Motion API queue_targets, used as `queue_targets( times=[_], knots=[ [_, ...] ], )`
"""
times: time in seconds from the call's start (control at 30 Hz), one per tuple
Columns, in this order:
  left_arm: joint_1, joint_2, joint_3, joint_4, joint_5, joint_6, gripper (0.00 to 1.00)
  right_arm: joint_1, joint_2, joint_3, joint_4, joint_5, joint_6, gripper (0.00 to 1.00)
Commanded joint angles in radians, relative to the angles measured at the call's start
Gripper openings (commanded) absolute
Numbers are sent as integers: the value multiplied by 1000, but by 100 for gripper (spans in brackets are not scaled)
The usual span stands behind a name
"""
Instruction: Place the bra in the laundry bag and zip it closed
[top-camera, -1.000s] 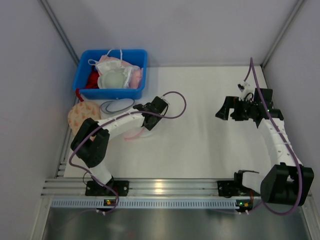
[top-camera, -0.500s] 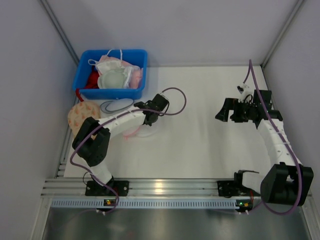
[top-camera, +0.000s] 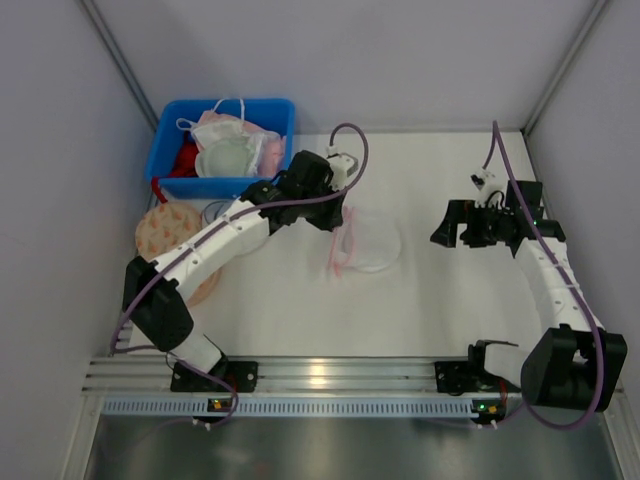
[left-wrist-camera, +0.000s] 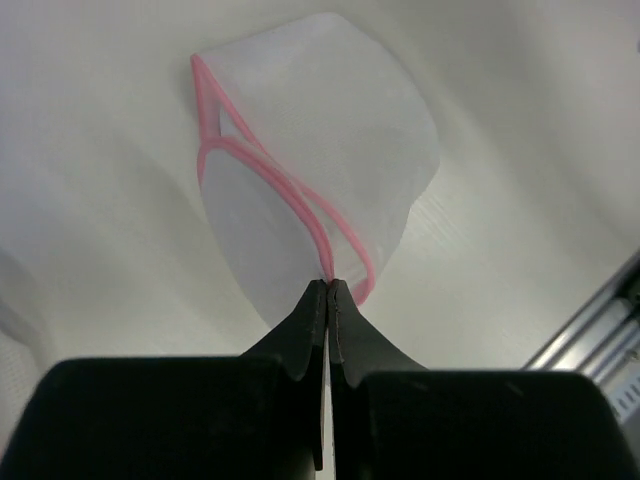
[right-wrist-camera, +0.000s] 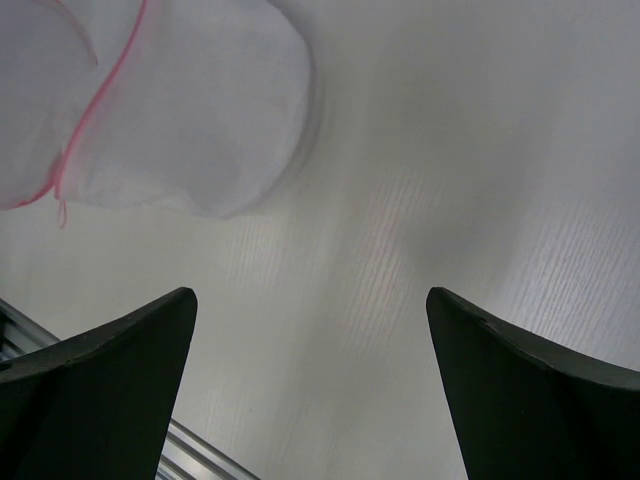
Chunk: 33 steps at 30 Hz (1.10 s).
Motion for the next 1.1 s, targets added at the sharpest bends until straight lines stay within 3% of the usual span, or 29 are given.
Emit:
queue_targets(
  times=[0.0,0.1,0.37,0.53,0.87,1.07],
  knots=[
    [5,-50,9,108,244,-109,0,-5,-2,39,-14,-22,-34,99],
    [10,-83,-45,208,290,-118,0,-6,-1,46,-15,-21,-43,99],
    [97,-103,-157,261,387,-134,0,-8,70,115,55,-50,1,93],
    [99,-125,-238,291,367,-47,0,33,211,189,89,-68,95,77],
    [97,-145,-257,305,361,75,0,159,573,371,5,-110,170,68],
    [96,-152,-257,307,321,98,0,194,683,447,-31,-134,199,61]
  ],
)
